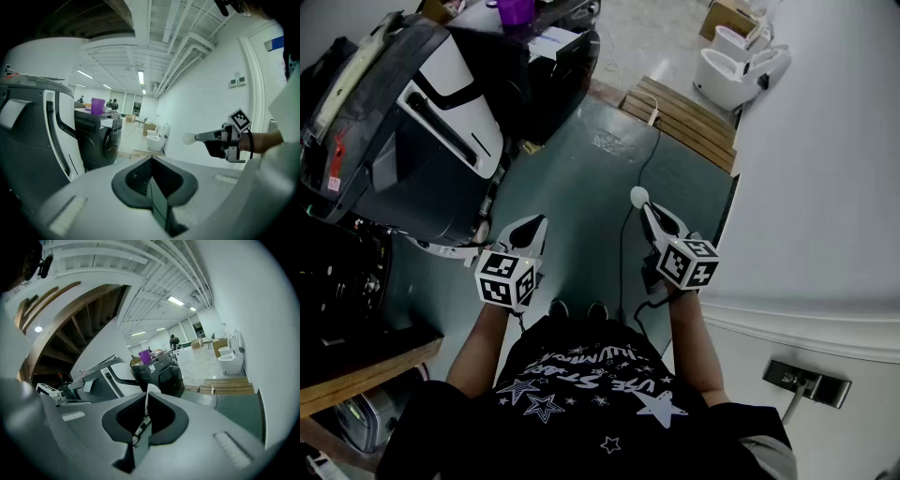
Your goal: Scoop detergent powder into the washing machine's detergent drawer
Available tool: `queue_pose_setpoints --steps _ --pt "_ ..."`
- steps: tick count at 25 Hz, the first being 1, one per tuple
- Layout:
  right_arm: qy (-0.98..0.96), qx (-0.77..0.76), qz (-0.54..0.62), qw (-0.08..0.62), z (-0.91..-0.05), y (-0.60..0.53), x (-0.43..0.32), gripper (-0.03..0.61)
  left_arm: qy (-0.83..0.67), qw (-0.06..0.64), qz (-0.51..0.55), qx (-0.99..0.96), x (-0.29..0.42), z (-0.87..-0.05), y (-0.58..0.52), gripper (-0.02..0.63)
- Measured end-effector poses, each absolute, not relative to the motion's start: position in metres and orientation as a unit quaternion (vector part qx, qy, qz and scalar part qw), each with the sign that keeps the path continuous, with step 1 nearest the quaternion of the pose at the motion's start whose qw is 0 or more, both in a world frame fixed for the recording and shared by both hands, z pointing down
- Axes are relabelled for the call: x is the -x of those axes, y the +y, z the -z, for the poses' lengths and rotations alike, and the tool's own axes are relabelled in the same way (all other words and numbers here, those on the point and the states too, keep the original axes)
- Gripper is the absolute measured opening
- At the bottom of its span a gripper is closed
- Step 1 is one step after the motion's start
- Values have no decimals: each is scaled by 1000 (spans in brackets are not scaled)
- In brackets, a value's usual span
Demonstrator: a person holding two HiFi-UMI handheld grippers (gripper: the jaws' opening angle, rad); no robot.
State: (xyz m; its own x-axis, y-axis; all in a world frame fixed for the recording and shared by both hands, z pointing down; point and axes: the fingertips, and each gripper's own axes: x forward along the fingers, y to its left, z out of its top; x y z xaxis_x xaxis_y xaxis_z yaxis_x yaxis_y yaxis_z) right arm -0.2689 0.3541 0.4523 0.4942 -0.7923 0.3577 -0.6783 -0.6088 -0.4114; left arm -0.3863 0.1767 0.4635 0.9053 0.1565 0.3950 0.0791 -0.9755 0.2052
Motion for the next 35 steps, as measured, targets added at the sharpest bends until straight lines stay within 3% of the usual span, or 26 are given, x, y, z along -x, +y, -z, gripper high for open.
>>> queue_pose_setpoints --steps 11,23,29,35 --pt "414 870 245 108 -439 351 284 34 57 91 -193 -975 402 -453 164 0" --pt "432 870 232 51 -434 297 309 34 37 108 -165 -980 424 -442 112 0" --pt "452 859 234 47 -440 260 274 34 5 112 -179 -977 414 -452 88 0" --pt "487 839 238 52 -458 226 196 34 -23 106 -185 -977 345 -462 69 1"
